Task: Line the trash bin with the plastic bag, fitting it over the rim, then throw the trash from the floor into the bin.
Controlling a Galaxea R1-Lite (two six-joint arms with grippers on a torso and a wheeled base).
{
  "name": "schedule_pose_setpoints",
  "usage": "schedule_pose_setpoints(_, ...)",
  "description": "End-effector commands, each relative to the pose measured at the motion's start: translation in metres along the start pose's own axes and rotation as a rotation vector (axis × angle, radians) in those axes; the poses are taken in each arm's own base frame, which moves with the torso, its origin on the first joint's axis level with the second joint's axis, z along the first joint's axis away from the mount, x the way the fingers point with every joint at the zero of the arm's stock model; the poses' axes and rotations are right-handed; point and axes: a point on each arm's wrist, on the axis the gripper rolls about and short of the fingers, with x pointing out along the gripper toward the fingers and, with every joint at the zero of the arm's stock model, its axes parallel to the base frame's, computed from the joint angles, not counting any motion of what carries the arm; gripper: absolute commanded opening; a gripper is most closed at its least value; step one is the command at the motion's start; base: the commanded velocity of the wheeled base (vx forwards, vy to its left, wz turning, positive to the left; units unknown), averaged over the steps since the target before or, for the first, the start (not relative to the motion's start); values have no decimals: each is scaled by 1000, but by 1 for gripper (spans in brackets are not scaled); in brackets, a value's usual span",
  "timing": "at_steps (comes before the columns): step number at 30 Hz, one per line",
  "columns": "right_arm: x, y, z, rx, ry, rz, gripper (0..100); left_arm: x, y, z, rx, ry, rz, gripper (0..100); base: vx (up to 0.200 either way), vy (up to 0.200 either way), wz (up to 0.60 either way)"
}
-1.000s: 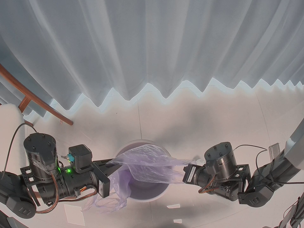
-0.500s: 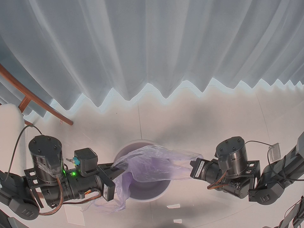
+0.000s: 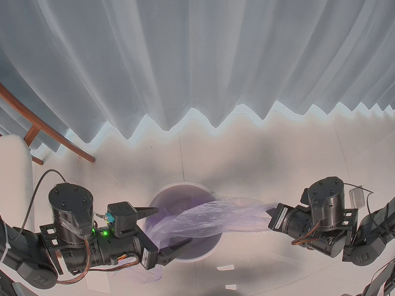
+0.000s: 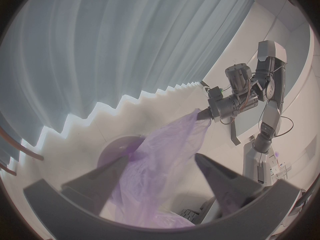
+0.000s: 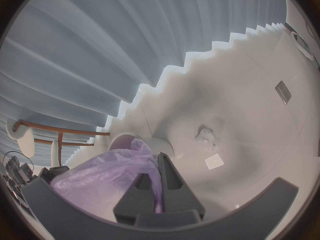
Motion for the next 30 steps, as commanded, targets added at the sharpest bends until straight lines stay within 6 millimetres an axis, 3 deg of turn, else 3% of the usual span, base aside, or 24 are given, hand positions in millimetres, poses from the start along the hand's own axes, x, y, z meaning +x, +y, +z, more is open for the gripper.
schedule_pose_setpoints(1, -7, -4, 0, 4, -9, 7, 0, -17, 1, -1, -28, -22, 14, 100, 0, 0, 0)
schedule_pose_setpoints(2, -7, -4, 0, 4, -9, 7, 0, -17, 1, -1, -28, -22, 14, 100, 0, 0, 0)
schedule_pose_setpoints(12, -8, -6, -2, 9, -5, 3, 0, -84, 9, -23, -69, -79, 135, 100, 0, 0, 0)
schedule_pose_setpoints(17, -8, -6, -2, 2, -2, 2, 0, -104, -1, -46, -63, -68, 107, 100, 0, 0, 0)
schedule_pose_setpoints(23, -6, -5, -2, -3, -1, 1, 0, -112, -6, -50, -66, -60, 81, 100, 0, 0, 0)
schedule_pose_setpoints(30, -4, -5, -3, -2, 3, -3, 0, -115, -12, -46, -207, -89, 12, 100, 0, 0, 0)
